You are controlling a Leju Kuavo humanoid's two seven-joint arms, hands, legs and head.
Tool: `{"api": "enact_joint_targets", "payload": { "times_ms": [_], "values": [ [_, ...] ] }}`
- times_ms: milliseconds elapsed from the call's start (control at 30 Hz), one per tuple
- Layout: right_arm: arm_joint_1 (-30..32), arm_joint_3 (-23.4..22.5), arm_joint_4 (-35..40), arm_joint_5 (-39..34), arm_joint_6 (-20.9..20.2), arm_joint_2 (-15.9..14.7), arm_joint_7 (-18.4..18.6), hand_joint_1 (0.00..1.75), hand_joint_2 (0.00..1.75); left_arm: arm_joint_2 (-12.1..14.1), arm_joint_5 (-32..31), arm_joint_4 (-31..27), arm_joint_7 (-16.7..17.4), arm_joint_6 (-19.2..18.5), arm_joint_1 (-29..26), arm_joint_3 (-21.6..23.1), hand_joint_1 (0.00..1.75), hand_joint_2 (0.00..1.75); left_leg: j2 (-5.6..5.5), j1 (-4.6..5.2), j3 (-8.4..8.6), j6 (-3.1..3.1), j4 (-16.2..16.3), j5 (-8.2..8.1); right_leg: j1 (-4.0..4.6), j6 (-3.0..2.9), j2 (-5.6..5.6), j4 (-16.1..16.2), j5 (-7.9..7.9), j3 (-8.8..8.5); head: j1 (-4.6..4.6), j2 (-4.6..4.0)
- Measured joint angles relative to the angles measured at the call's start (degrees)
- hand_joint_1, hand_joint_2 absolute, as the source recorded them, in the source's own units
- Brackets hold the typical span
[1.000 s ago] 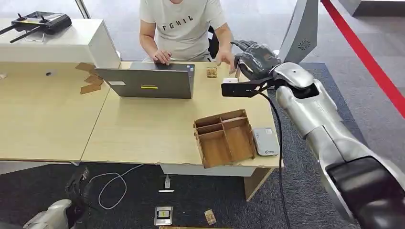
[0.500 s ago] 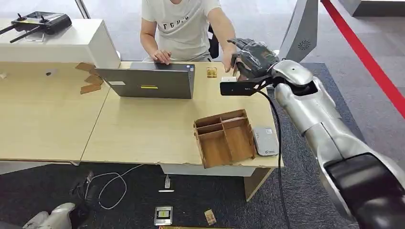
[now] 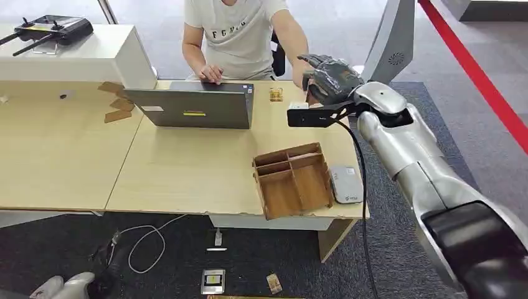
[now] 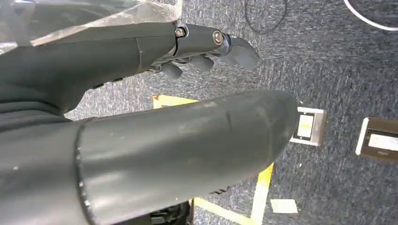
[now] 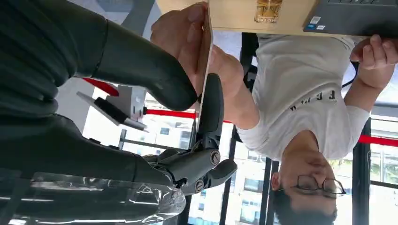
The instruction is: Pass the card to the sensor for recognition and then transmit it.
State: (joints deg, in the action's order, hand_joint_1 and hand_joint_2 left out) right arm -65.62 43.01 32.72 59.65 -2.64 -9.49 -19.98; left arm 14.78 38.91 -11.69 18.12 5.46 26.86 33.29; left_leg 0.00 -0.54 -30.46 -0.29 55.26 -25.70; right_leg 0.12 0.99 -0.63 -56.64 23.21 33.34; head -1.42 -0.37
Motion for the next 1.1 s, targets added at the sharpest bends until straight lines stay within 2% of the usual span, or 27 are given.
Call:
{"api": "enact_joint_targets", "payload": {
  "times_ms": [267,300,367,600,867,1000,1100],
  "values": [
    [0.04,0.02,0.02,-0.11,0.02,-0.2,0.33,1.75,1.75,0.35,-0.5,0.0,0.09,-0.28,-0.18,0.0,0.0,0.0,0.0,0.0,0.0,0.0,0.0,0.0,0.0,0.0,0.0,0.0,0.0,0.0,0.0,0.0],
    [0.06,0.02,0.04,-0.17,0.18,-0.5,0.77,0.0,0.0,0.55,-0.77,0.0,0.15,-0.68,-0.39,-0.02,0.0,0.0,0.0,0.0,-0.01,0.0,0.0,0.0,0.0,0.0,0.0,0.0,0.0,0.0,0.02,0.0],
    [0.17,0.04,0.07,-0.15,1.22,-0.87,1.03,0.0,0.0,0.85,-1.09,0.0,0.17,-1.05,-0.71,-0.09,0.0,0.0,0.01,0.01,0.0,0.0,0.0,0.0,0.0,0.0,0.0,0.0,0.0,0.0,-0.02,0.0],
    [0.33,0.31,0.26,0.52,1.36,-1.29,1.64,0.0,0.0,0.85,-2.14,0.0,1.6,-1.31,-0.29,-0.09,0.0,0.0,0.01,0.0,0.02,0.0,0.01,0.0,0.0,0.0,0.0,0.0,0.0,0.01,0.02,0.0],
    [1.23,0.33,1.73,0.61,1.2,-3.17,3.41,0.0,0.0,0.22,-3.08,-0.02,3.02,-1.73,1.06,-0.07,0.0,0.0,0.02,0.01,0.02,0.0,0.01,0.0,-0.01,0.0,0.0,0.01,0.0,0.01,0.0,0.0],
    [1.4,0.22,1.6,0.04,1.46,-5.09,4.68,0.0,0.0,-0.11,-3.69,-0.02,3.67,-1.88,1.54,-0.07,0.0,0.0,0.02,0.02,0.03,0.01,0.04,0.0,-0.01,0.0,0.0,0.04,0.0,0.04,0.02,-0.02],
    [1.32,-0.18,-0.7,-0.05,2.27,-7.93,5.4,0.0,0.0,-0.24,-3.91,-0.02,4.41,-1.97,1.55,-0.07,0.0,0.0,-0.03,0.02,-0.01,0.01,0.04,0.0,-0.01,0.02,-0.06,0.06,0.0,0.01,-0.02,0.0]
  ]
}}
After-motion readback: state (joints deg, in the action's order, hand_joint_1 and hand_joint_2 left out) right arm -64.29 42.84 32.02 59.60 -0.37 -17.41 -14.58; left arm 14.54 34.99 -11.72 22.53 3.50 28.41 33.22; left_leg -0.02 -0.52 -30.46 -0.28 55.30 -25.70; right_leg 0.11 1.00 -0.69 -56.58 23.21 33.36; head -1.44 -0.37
